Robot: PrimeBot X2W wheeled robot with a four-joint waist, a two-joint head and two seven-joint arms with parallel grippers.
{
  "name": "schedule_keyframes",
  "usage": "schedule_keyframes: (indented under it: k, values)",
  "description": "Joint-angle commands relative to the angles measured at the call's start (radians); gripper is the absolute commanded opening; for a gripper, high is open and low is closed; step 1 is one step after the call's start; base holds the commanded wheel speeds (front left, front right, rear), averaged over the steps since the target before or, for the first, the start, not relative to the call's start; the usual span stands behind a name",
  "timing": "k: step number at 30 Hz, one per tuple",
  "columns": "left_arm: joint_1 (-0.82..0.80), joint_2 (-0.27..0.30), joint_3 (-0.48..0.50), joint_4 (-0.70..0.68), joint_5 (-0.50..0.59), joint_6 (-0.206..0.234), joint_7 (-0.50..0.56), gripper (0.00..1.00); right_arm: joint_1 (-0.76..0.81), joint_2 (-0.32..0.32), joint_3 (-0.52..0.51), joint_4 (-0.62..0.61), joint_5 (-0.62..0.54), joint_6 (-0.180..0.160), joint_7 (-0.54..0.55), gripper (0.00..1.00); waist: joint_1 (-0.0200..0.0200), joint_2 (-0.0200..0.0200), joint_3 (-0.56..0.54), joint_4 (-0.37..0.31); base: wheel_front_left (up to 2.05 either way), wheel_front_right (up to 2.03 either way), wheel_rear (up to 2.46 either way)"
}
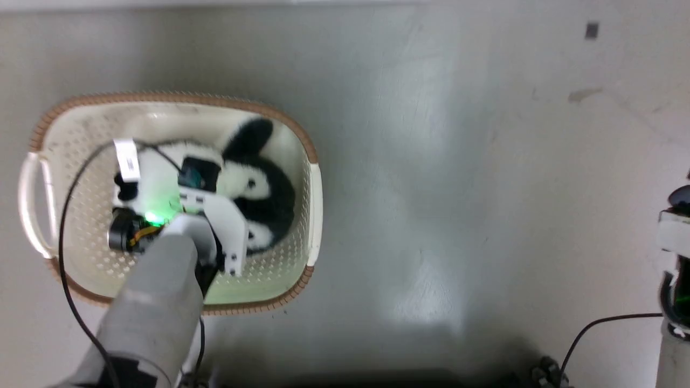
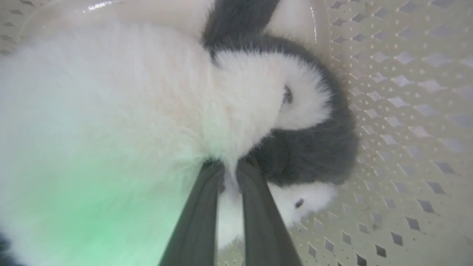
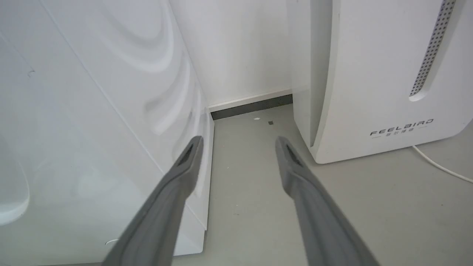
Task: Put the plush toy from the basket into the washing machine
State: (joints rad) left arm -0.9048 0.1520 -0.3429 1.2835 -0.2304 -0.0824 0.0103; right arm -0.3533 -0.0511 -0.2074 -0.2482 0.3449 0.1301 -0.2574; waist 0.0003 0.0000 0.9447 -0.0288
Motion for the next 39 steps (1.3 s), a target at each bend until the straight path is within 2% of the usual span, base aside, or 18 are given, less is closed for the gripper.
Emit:
schedule_keyframes:
  k: [1,13,22,26,37,38,39]
  values:
    - [0.036,-0.005,-0.002,0.007,-0.006,-0.009,-0.022,0.0,0.017,0.001,0.004,0.018,0.002,0.001,-0.004,1.0,-0.0003,0.0,-0.091,0.009,0.0,0.0,0.0]
    - [0.198,-0.032,-0.039,0.007,-0.026,-0.04,-0.168,0.0,0.146,0.001,0.046,0.122,0.001,0.001,-0.004,1.0,-0.0003,0.0,-0.401,0.062,0.0,0.0,0.0]
    - [0.288,-0.045,-0.059,-0.011,-0.047,-0.047,-0.256,0.0,0.228,0.001,0.031,0.172,0.032,0.001,-0.004,1.0,-0.0003,0.0,-0.584,0.092,0.0,0.0,0.0]
    - [0.34,-0.033,-0.062,-0.052,-0.055,-0.047,-0.27,0.0,0.274,0.001,0.036,0.176,0.029,0.001,-0.004,1.0,-0.0003,0.0,-0.661,0.104,0.0,0.0,0.0]
    - [0.489,0.019,0.002,-0.403,-0.04,0.009,-0.272,0.0,0.361,0.001,0.046,0.177,0.035,0.001,-0.004,1.0,-0.0003,0.0,-0.792,0.132,0.0,0.0,0.0]
    - [0.515,0.027,0.025,-0.49,-0.03,0.027,-0.272,0.0,0.377,0.001,0.053,0.176,0.036,0.001,-0.004,1.0,-0.0003,0.0,-0.812,0.136,0.0,0.0,0.0]
    - [0.521,0.028,0.035,-0.521,-0.028,0.035,-0.272,0.0,0.381,0.001,0.055,0.175,0.037,0.001,-0.004,1.0,-0.0003,0.0,-0.817,0.136,0.0,0.0,0.0]
